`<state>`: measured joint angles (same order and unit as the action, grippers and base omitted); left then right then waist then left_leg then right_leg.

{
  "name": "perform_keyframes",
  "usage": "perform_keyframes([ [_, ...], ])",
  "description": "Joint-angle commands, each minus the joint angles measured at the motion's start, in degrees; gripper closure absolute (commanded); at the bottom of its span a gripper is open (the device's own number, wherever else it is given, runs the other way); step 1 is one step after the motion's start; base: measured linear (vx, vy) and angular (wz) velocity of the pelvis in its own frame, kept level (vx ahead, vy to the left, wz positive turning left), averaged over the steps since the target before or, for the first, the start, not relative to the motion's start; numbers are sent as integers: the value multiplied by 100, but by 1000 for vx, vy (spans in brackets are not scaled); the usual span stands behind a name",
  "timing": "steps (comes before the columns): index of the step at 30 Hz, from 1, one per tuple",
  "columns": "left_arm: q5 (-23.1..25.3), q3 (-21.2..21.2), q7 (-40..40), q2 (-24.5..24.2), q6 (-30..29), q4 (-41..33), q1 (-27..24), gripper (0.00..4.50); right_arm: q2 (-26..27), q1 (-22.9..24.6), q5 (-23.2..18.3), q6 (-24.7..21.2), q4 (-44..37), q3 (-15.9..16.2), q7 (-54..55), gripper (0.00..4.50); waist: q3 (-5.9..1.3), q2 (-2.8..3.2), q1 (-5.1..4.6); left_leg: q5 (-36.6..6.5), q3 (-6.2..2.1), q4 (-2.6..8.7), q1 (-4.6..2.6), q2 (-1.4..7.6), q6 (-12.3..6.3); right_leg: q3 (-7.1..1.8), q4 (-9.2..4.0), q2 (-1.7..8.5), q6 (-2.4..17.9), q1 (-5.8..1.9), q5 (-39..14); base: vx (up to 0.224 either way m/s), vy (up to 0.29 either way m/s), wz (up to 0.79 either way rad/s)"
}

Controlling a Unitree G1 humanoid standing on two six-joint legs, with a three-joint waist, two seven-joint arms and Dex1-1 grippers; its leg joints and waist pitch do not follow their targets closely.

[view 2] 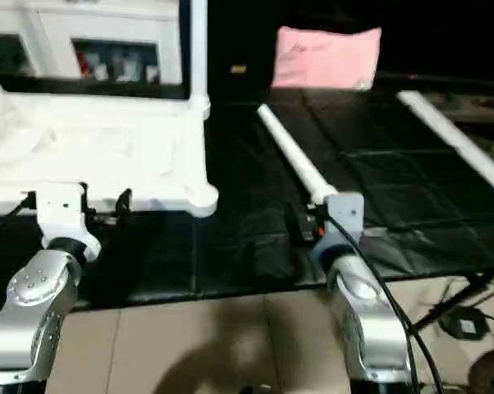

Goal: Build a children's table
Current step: Move to table

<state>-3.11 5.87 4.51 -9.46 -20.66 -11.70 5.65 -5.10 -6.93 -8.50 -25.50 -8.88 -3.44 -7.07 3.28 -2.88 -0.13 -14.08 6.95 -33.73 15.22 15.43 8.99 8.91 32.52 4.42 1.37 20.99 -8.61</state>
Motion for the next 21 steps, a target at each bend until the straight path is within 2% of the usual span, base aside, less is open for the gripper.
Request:
perform_keyframes([
  [1, -17, -48, -42, 57, 5, 2, 71, 42, -30, -49, -34, -21, -9, -91, 2, 0, -82, 157, 27, -4465, 61, 919, -140, 271, -579, -319, 245, 221, 331, -136, -2483, 46, -98, -9],
  [2, -16, -53, -37, 57, 6, 0, 68, 42, -25, -63, -38, -14, 5, -97, 2, 0, -49, -20, -54, -4346, 187, 628, -193, 10, -544, -247, -115, 158, 186, -11, -3397, 46, -98, -9],
  [3, -1, -79, -21, 52, 13, -4, 65, 42, -35, -86, -68, -64, 36, -84, -31, 0, -95, -165, -30, -3235, 398, -207, -410, -546, -400, -39, -872, 151, -535, 285, -5669, 81, -66, -2],
  [4, 5, -90, -14, 51, 13, -6, 66, 42, -38, -96, -85, -108, 50, -81, -40, 0, -120, -110, -34, -2655, 412, -339, -329, -632, -453, -88, -897, 277, -738, 189, -6181, 124, -21, -25],
  [5, 18, -102, -1, 48, 14, -6, 70, 42, -56, -106, -63, -160, 79, -64, -30, 0, -301, -137, 39, -1924, 314, -210, 200, -550, -536, -293, -621, 484, -894, -398, -5961, 124, -21, -25],
  [6, 38, -116, 9, 38, 19, -4, 78, 42, -67, -115, -10, -182, 120, -63, 29, 0, -360, -125, 127, -1638, 312, 44, -21, -543, -391, -591, -499, 241, -488, -336, -5126, 137, 3, -42],
  [7, 47, -120, 12, 34, 18, -4, 83, 42, -68, -122, 10, -170, 146, -73, 58, 0, -344, -27, 153, -1342, 271, 304, -150, -479, -316, -707, -352, 49, 177, -305, -3952, 103, -3, -46],
  [8, 52, -126, 10, 29, 16, -5, 88, 42, -52, -128, -7, -146, 170, -105, 77, 0, -332, -20, 130, -1389, 256, 415, -324, -368, -288, -677, -230, -7, 499, -159, -3369, 103, -3, -46],
  [9, 54, -125, 7, 27, 15, -2, 94, 42, -70, -133, -6, -95, 172, -97, 46, 0, -303, -154, 135, -1439, 154, 497, -100, -357, -527, -598, -35, 50, 970, -336, -2569, 116, 1, -51],
  [10, 56, -125, 1, 27, 11, -1, 99, 42, -97, -135, -6, -55, 162, -77, -4, 0, -380, -87, 165, -1292, 277, 360, -112, -620, -756, -806, -162, 107, 1410, -504, -2612, 130, 21, -16],
  [11, 59, -124, 0, 26, 10, 0, 101, 42, -120, -133, -2, -46, 147, -48, -47, 0, -399, -108, 145, -1160, 298, 277, -98, -694, -840, -920, -180, 118, 1676, -572, -2551, 130, 21, -16],
  [12, 63, -124, -1, 26, 9, 0, 102, 42, -138, -131, -4, -54, 133, -24, -84, 0, -455, -144, 212, -722, 249, 74, 116, -783, -937, -1132, -199, 172, 2133, -865, -2274, 143, 28, 13],
  [13, 72, -122, -2, 22, 9, -5, 98, 42, -136, -129, -94, -83, 94, -14, -186, 0, -427, -134, 315, -480, 144, -178, 270, -758, -941, -1363, -283, 340, 2581, -984, -2001, 133, 41, 15],
  [14, 81, -115, -3, 20, 12, -10, 91, 42, -311, -142, 28, -130, 63, 217, -379, 0, -406, -90, 359, -341, 80, -236, 312, -664, -881, -1411, -308, 405, 2743, -983, -1847, 133, 41, 15],
  [15, 87, -112, -5, 19, 13, -14, 88, 42, -442, -155, 124, -162, 46, 384, -512, 0, -374, 25, 354, 71, 39, -42, 369, -493, -677, -1201, -190, 231, 2575, -895, -1416, 117, 76, 11],
  [16, 94, -112, -13, 20, 9, -21, 88, 42, -610, -160, 350, -159, 51, 597, -570, 0, -368, 165, 195, 605, -133, 280, 338, -473, -1155, -608, 7, -36, 1923, -670, -1121, 51, 81, 11],
  [17, 94, -112, -13, 20, 9, -21, 88, 42, -610, -160, 350, -159, 51, 597, -570, 0, -400, 195, 53, 754, -349, 350, -34, -395, -1562, -419, 139, -136, 1651, -373, -1058, 51, 81, 11],
  [18, 100, -113, -24, 24, 7, -28, 87, 42, -621, -160, 350, -126, 79, 652, -624, 0, -462, 157, -46, 1150, -769, 223, -351, -503, -3051, -227, 247, -172, 1228, -159, -975, 102, 30, 43],
  [19, 105, -115, -29, 26, 7, -33, 84, 42, -625, -164, 342, -115, 89, 669, -652, 0, -430, 78, -80, 1192, -931, 181, -414, -555, -3821, -221, 295, -80, 1010, -93, -1072, 186, 18, 74],
  [20, 110, -116, -32, 28, 8, -38, 79, 42, -630, -168, 336, -105, 96, 682, -676, 0, -398, 37, -54, 1249, -905, 148, -273, -679, -3904, -279, 209, -28, 941, -231, -1037, 186, 18, 74],
  [21, 118, -121, -40, 31, 10, -43, 72, 42, -641, -173, 320, -90, 96, 692, -704, 0, -444, -129, 71, 1484, -563, -196, 376, -1123, -3712, -491, -45, 162, 872, -935, -739, 129, 72, 77],
])
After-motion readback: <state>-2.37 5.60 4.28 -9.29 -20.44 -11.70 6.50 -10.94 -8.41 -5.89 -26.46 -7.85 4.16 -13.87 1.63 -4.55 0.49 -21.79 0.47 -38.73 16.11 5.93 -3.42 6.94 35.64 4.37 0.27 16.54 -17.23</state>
